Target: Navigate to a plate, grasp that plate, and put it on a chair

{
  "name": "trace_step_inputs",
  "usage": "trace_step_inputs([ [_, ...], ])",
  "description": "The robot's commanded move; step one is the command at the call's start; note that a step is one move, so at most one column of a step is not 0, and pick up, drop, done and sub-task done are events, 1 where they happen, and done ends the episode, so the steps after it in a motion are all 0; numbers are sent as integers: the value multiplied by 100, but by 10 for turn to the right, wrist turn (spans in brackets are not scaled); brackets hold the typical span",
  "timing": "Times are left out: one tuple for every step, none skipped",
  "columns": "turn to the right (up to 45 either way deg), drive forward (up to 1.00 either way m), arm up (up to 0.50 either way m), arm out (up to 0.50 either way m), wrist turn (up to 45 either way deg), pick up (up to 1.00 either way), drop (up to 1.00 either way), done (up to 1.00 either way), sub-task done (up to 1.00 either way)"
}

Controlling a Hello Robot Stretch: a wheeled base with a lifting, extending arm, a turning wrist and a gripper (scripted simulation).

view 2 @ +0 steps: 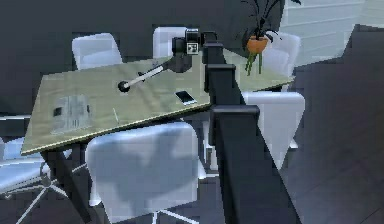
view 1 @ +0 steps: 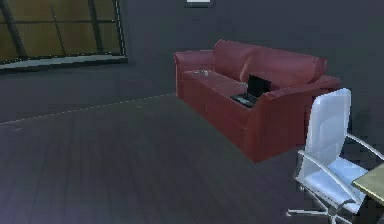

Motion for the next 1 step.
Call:
trace_step_inputs([
  [0, 0, 0, -10, 0, 0, 0, 0, 0],
])
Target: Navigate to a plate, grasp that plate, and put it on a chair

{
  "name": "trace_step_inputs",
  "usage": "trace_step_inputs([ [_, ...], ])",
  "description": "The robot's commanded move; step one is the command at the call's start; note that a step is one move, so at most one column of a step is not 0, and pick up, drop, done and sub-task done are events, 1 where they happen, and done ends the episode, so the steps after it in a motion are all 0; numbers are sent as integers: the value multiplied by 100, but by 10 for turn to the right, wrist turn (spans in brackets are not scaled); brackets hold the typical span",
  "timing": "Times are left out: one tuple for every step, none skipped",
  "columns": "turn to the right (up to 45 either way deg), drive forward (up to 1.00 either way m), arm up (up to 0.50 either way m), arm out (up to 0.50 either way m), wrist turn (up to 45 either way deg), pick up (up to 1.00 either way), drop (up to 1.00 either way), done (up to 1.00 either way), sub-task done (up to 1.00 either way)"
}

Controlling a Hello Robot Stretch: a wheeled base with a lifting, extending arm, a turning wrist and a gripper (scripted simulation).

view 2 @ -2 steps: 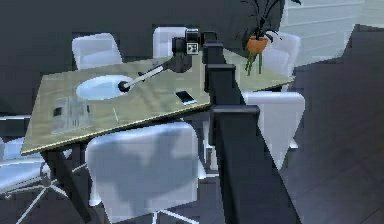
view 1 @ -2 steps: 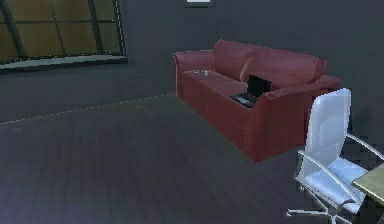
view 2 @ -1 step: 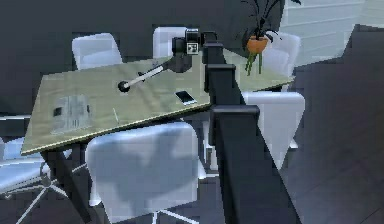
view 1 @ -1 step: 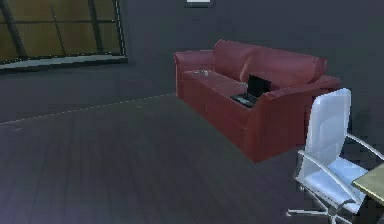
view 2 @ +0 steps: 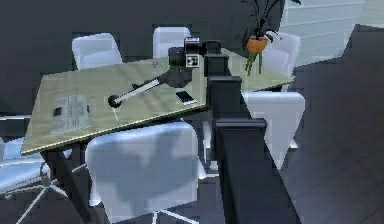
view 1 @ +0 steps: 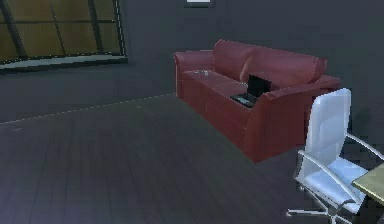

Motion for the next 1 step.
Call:
trace_step_inputs([
  [0, 0, 0, 0, 0, 0, 0, 100, 0],
])
